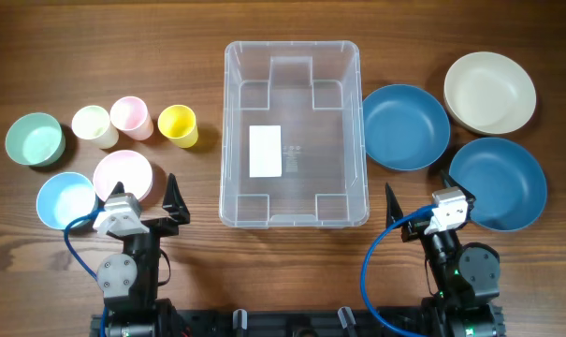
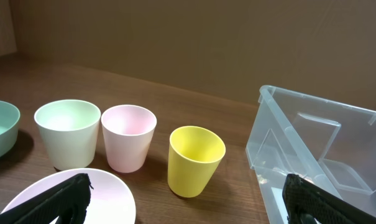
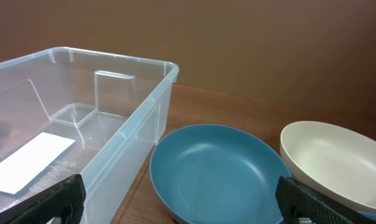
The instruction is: Pack container
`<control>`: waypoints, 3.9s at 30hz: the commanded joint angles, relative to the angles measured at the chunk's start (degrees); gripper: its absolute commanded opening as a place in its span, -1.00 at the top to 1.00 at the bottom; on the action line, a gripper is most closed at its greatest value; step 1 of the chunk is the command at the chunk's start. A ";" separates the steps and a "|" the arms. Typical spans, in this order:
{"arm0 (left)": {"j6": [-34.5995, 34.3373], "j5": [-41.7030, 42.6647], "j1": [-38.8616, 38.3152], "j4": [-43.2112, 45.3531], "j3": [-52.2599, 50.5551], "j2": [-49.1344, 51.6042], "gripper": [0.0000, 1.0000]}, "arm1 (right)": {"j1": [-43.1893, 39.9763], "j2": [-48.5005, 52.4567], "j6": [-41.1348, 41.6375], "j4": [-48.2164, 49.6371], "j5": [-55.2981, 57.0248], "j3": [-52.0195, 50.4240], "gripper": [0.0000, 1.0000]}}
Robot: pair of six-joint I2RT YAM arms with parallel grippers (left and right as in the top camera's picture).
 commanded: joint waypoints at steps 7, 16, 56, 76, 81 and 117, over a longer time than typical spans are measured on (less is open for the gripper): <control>1.11 -0.55 -0.28 -0.24 -0.31 -0.20 -1.00 | -0.13 0.02 0.85 0.44 0.59 0.00 -0.99; 1.11 -0.52 -0.31 -0.26 -0.31 -0.20 -0.99 | -0.13 0.02 0.87 0.44 0.59 0.00 -1.00; -11.63 3.58 -0.31 -1.01 4.35 3.23 -1.00 | -0.13 2.45 18.45 -3.06 4.04 2.69 -0.99; -10.99 9.27 -0.28 -29.73 49.20 45.62 -1.00 | -0.13 49.66 17.77 -42.95 -0.94 58.84 -0.99; -11.04 10.43 -0.31 -30.73 49.44 45.20 -0.99 | -0.33 51.21 24.55 -47.23 5.92 65.79 -0.99; -11.19 10.19 -0.31 -31.28 49.44 45.88 -1.00 | -52.89 74.75 31.32 -29.88 -1.64 36.85 -0.99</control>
